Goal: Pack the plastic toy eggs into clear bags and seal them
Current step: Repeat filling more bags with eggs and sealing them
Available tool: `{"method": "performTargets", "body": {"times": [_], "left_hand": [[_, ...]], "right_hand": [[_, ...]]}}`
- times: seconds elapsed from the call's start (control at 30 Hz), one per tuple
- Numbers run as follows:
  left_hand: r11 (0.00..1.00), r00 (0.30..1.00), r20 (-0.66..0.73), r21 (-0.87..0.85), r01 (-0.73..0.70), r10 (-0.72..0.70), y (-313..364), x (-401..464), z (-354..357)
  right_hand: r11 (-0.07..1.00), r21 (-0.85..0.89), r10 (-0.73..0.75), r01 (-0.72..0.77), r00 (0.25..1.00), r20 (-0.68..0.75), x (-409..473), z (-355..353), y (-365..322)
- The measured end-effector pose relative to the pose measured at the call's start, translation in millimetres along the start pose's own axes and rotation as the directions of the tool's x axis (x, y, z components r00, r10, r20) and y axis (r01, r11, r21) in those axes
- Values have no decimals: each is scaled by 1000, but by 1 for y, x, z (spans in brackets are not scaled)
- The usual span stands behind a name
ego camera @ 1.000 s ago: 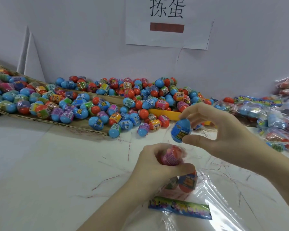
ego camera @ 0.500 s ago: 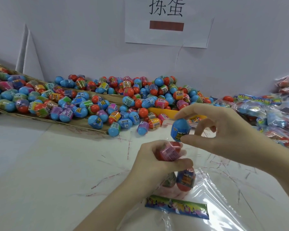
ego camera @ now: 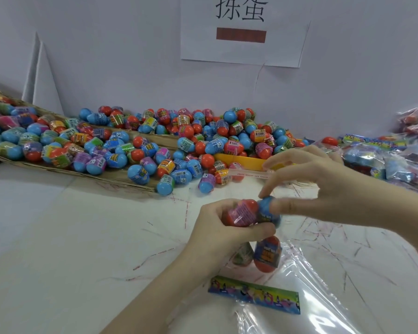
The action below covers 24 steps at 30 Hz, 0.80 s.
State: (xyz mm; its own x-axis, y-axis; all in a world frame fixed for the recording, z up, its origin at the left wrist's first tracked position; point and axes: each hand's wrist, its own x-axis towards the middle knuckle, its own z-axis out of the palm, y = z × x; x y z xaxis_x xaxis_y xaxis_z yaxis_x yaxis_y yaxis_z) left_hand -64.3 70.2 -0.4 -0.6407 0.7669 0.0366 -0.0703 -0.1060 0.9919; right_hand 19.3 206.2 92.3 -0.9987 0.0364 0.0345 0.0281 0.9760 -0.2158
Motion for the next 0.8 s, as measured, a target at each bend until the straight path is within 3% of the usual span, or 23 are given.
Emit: {"method": "performTargets", "body": {"times": [0.13,0.23,0.37,0.47,0.6,0.8], "left_hand": [[1000,1000,8,-23,-21,21,2,0,0],[999,1000,-8,-41,0,0,2,0,-1],[999,999,7,-32,37,-37,1,-1,-1],[998,997,47,-26,58,-57,1,-2,1],[997,997,50,-48,59,-56,6,-4,3],[994,979,-193,-73,-86,70,6,1,-1]], "right_hand": [[992,98,70,-81,992,106,1,9,-2],[953,288,87,-93,996,33,2,12,-5],[790,604,263,-109,949,-172,7,24,-6],[658,740,390,-143,904,-172,13,31,0],[609,786,382,-106,908,-174,12,33,2],[613,789,296,-35,937,-188,5,33,-3]]}}
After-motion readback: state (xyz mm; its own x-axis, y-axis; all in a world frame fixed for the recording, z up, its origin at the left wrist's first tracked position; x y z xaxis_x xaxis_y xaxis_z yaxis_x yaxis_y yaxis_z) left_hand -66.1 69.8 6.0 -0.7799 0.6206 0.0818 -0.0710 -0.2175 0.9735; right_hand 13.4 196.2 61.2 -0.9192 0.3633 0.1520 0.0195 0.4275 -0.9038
